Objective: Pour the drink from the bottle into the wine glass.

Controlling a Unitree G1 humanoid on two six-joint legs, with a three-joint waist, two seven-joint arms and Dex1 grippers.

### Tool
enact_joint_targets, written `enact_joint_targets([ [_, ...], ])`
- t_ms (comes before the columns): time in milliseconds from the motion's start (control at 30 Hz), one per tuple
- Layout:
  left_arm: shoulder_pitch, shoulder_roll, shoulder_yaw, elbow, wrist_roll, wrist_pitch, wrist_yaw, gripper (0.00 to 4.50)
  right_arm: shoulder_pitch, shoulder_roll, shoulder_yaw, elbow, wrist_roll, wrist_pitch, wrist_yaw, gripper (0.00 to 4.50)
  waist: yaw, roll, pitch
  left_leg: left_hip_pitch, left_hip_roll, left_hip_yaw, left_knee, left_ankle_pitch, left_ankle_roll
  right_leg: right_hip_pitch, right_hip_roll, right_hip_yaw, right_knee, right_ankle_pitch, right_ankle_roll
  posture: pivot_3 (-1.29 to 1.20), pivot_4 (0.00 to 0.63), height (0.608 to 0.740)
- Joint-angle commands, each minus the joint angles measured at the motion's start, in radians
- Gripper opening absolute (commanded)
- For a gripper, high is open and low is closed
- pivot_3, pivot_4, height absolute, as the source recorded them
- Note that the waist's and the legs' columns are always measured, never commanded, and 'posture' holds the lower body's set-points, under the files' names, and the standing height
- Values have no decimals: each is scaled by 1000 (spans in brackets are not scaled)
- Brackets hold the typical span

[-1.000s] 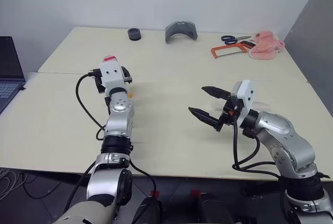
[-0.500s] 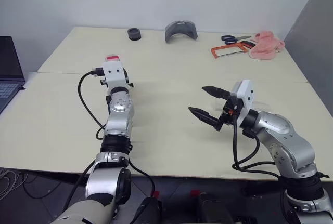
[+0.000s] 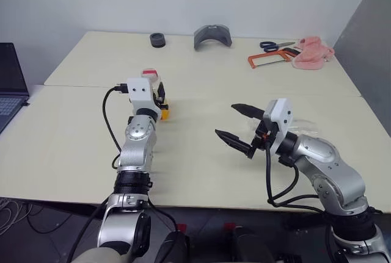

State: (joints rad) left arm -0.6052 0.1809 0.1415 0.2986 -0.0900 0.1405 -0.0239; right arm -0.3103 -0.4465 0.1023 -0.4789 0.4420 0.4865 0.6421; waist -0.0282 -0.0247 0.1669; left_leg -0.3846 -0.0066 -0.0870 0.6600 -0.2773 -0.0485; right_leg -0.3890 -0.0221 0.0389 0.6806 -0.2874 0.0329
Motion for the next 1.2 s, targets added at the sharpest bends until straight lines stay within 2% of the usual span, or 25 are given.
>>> enact_joint_targets([
  [33, 12, 7, -5, -35, -14, 7, -40, 2539, -4, 5, -3, -36, -3, -12, -8, 4500, 0, 0, 0, 0, 0, 0, 0, 0, 0, 0, 0, 0, 0, 0, 0, 0, 150, 740],
  [233, 7, 24, -13, -32, 7, 1, -56, 4349, 0, 10, 2, -41, 0, -8, -17, 4500, 0, 0, 0, 0, 0, -1, 0, 0, 0, 0, 0, 0, 0, 0, 0, 0, 150, 740],
  [1200, -109, 59, -1, 79, 3, 16, -78, 4349, 6, 11, 18, -43, 7, -4, 10, 4500, 0, 0, 0, 0, 0, -1, 0, 0, 1, 0, 0, 0, 0, 0, 0, 0, 150, 740],
])
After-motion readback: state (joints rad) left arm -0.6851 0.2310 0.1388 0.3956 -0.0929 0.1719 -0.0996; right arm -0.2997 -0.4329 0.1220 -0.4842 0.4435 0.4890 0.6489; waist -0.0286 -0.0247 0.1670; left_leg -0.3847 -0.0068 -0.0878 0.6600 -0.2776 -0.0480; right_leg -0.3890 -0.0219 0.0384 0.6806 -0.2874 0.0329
